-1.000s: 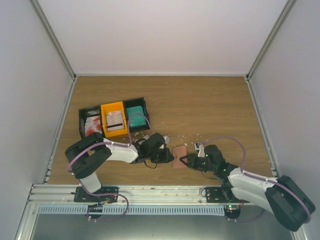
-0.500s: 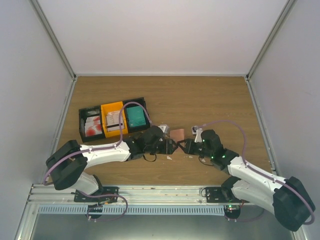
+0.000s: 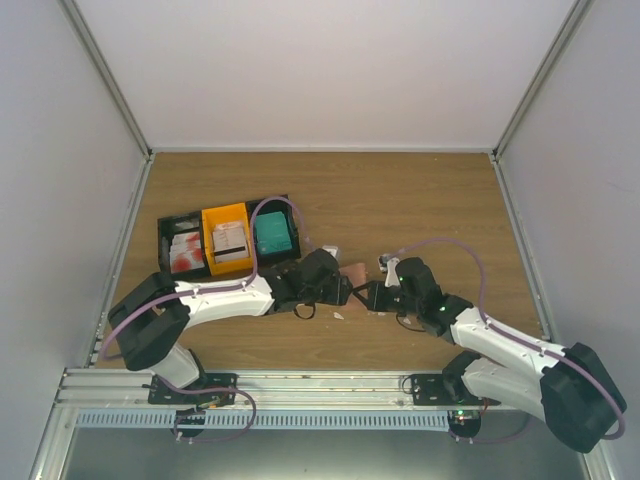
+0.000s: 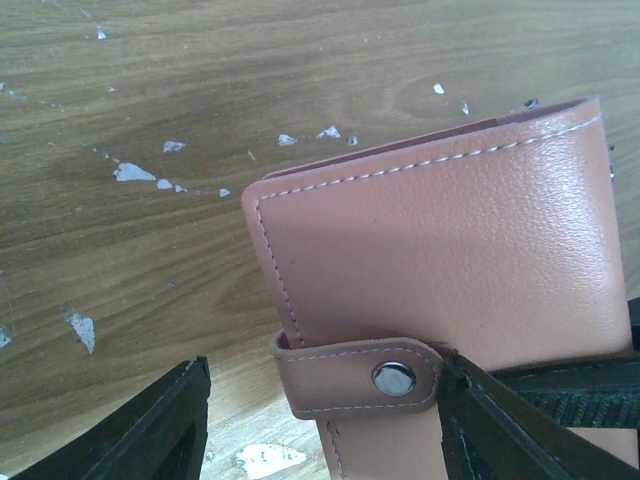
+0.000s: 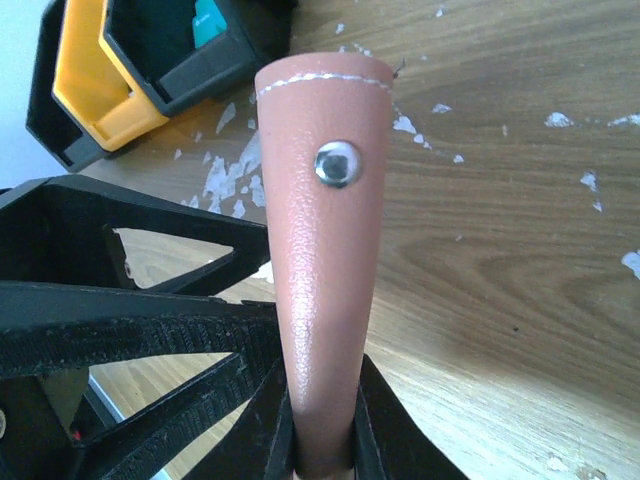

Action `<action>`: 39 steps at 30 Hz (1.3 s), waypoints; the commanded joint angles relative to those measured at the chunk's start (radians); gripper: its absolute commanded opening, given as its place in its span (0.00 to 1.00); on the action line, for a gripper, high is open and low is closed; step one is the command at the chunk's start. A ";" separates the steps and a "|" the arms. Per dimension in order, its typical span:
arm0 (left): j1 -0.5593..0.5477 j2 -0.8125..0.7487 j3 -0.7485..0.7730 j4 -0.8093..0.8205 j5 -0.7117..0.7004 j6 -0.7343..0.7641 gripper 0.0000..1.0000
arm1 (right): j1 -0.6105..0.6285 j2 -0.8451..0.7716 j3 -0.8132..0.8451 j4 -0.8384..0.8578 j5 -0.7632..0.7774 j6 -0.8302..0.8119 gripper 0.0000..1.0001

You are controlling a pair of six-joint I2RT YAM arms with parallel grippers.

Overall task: Put the credit cards into the card holder
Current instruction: Open the card holder at the center of the board.

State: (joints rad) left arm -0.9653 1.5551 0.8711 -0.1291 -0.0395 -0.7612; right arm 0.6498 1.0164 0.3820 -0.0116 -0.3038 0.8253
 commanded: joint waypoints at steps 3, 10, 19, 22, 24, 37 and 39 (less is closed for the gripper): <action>-0.006 0.058 0.045 -0.033 -0.028 0.046 0.64 | 0.008 -0.005 0.033 0.016 -0.024 -0.052 0.01; -0.009 0.092 0.092 -0.190 -0.166 0.049 0.55 | 0.007 -0.018 0.084 -0.089 0.082 -0.094 0.01; -0.004 0.005 0.041 -0.221 -0.216 0.045 0.47 | -0.013 -0.066 0.113 -0.154 0.098 -0.122 0.00; -0.003 -0.068 0.038 -0.203 -0.203 0.081 0.49 | -0.015 -0.067 0.142 -0.179 0.051 -0.214 0.00; 0.001 -0.133 0.038 -0.187 -0.184 0.118 0.54 | -0.015 -0.062 0.167 -0.195 -0.011 -0.298 0.00; 0.099 -0.466 -0.032 -0.153 0.140 0.233 0.82 | -0.015 -0.012 0.287 -0.132 -0.173 -0.399 0.01; 0.104 -0.469 -0.049 -0.152 0.142 0.222 0.81 | -0.015 -0.009 0.284 -0.110 -0.214 -0.373 0.00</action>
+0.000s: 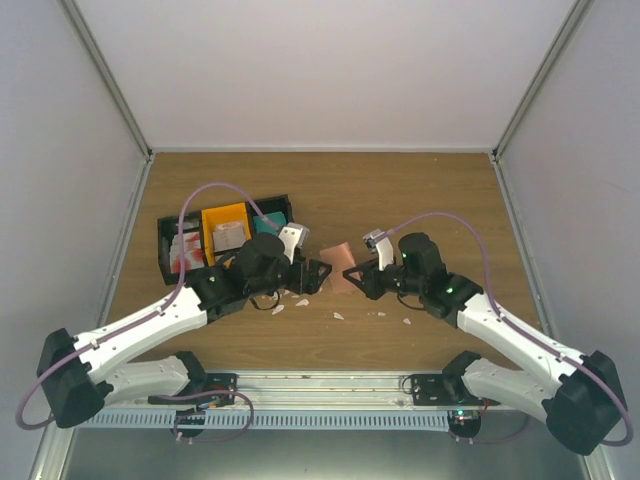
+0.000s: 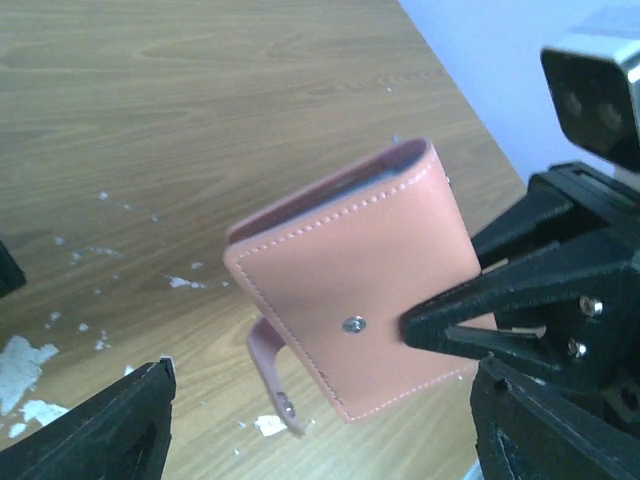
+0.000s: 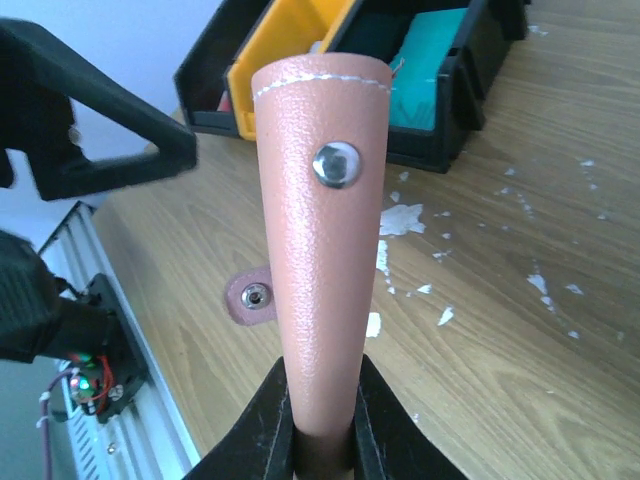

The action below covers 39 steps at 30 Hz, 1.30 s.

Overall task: Put the credit cards into the card holder
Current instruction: Open the card holder at the center of the board.

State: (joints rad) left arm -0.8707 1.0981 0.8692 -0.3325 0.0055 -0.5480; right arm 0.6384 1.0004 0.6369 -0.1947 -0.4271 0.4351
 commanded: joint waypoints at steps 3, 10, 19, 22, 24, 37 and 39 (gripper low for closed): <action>0.022 -0.011 -0.087 0.067 0.103 -0.017 0.75 | -0.003 -0.007 0.004 0.125 -0.141 0.065 0.00; 0.033 0.013 -0.128 0.094 0.130 -0.057 0.35 | -0.003 -0.024 -0.024 0.158 -0.174 0.120 0.01; 0.068 -0.023 -0.145 0.087 0.106 -0.062 0.05 | -0.003 0.019 -0.091 0.165 -0.144 0.130 0.00; 0.076 -0.017 -0.160 0.096 0.117 -0.060 0.06 | -0.003 0.026 -0.116 0.191 -0.153 0.145 0.01; 0.081 -0.010 -0.170 0.110 0.133 -0.059 0.01 | -0.004 0.030 -0.125 0.212 -0.153 0.156 0.00; 0.088 0.055 -0.160 0.140 0.230 -0.045 0.00 | 0.004 0.082 -0.176 0.124 0.167 0.206 0.74; 0.090 0.083 -0.151 0.142 0.242 -0.042 0.00 | 0.004 0.064 -0.183 0.106 0.201 0.209 0.76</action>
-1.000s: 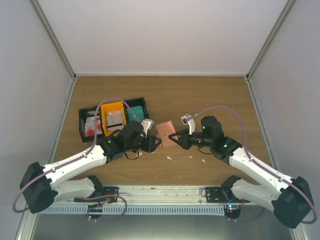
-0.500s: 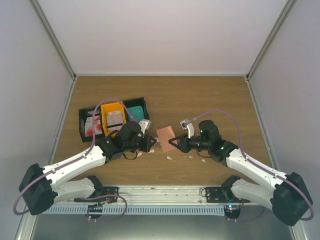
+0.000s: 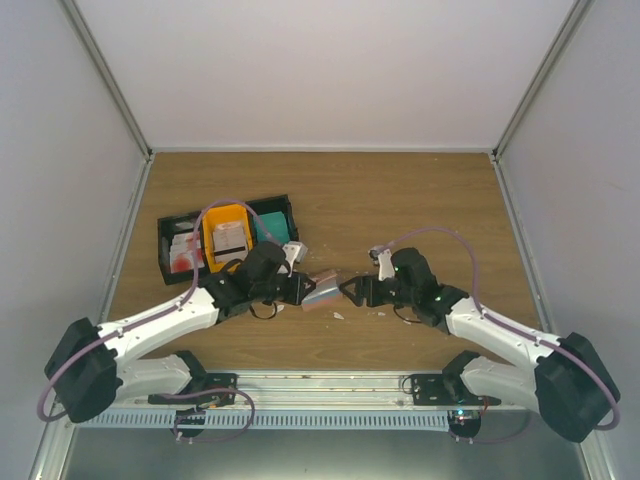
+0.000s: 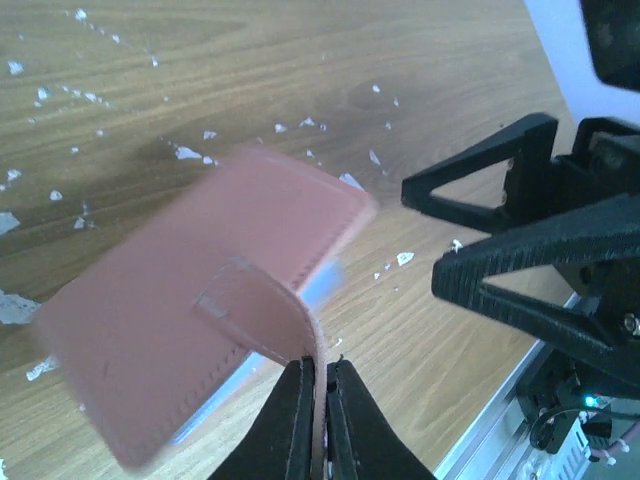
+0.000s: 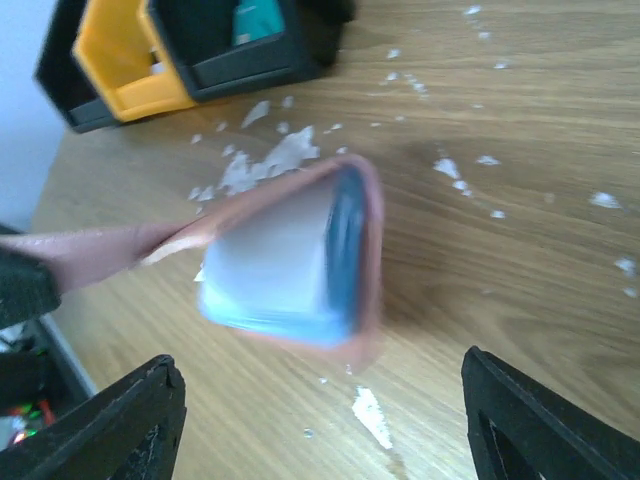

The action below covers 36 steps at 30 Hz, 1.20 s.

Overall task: Put the credit cards into the card holder
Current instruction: Open the card holder at the center of the board.

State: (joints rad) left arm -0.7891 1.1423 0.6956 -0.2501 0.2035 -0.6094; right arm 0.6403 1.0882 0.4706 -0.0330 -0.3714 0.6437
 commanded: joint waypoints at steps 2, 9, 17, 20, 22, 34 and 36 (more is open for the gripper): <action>0.008 0.070 0.031 0.067 0.064 0.024 0.00 | 0.004 -0.046 -0.026 -0.068 0.169 0.008 0.78; 0.008 0.153 0.060 0.098 0.134 0.016 0.00 | 0.004 -0.097 -0.076 -0.068 0.190 0.044 0.80; -0.029 0.205 0.067 0.245 0.263 -0.130 0.00 | 0.006 -0.127 -0.139 -0.056 0.152 0.085 0.43; -0.056 0.249 0.069 0.337 0.289 -0.223 0.00 | 0.005 -0.106 -0.133 -0.051 0.152 0.094 0.35; -0.070 0.274 0.078 0.378 0.302 -0.271 0.00 | 0.005 -0.076 -0.110 -0.056 0.131 0.074 0.35; -0.066 0.208 0.040 0.236 0.088 -0.254 0.22 | 0.016 0.107 -0.024 0.058 0.041 0.044 0.35; -0.048 0.174 0.015 0.188 0.042 -0.235 0.34 | 0.032 0.147 -0.012 0.084 0.031 0.053 0.35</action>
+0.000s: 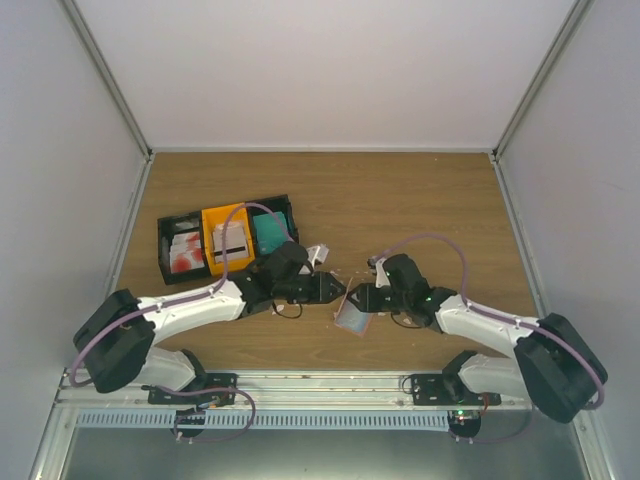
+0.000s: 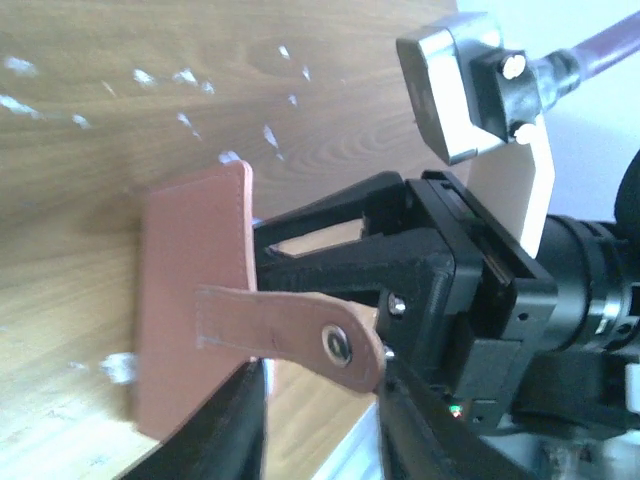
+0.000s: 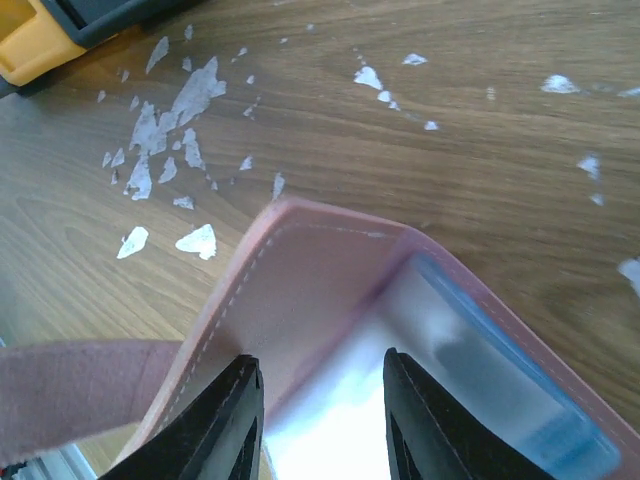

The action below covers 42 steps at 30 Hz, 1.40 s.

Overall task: Put the credit cards into the card holder
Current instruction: Open the card holder at the center of the board.

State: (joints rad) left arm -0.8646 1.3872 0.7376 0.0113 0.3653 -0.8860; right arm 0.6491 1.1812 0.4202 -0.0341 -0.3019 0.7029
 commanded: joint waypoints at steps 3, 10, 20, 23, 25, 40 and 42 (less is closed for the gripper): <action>0.057 -0.124 -0.064 -0.148 -0.189 0.079 0.45 | 0.063 0.109 0.073 0.102 -0.030 0.000 0.36; 0.108 -0.297 -0.176 -0.172 -0.177 0.129 0.49 | 0.138 0.242 0.159 0.107 0.016 0.016 0.35; 0.106 -0.218 -0.236 0.025 0.004 0.155 0.27 | 0.176 0.339 0.152 0.087 0.148 0.096 0.24; 0.098 -0.132 -0.213 0.072 0.029 0.167 0.24 | 0.176 0.329 0.157 0.067 0.163 0.094 0.24; 0.092 -0.061 -0.193 0.098 0.039 0.173 0.24 | 0.176 0.299 0.153 0.065 0.165 0.092 0.24; 0.065 0.172 -0.115 0.028 -0.108 0.154 0.20 | 0.176 -0.090 0.044 -0.183 0.382 0.209 0.61; 0.064 0.167 -0.114 0.016 -0.114 0.144 0.20 | 0.177 -0.094 0.026 -0.186 0.370 0.221 0.61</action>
State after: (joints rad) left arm -0.7918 1.5562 0.6083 0.0364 0.3019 -0.7269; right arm 0.8200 1.1023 0.4866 -0.1577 0.0277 0.8753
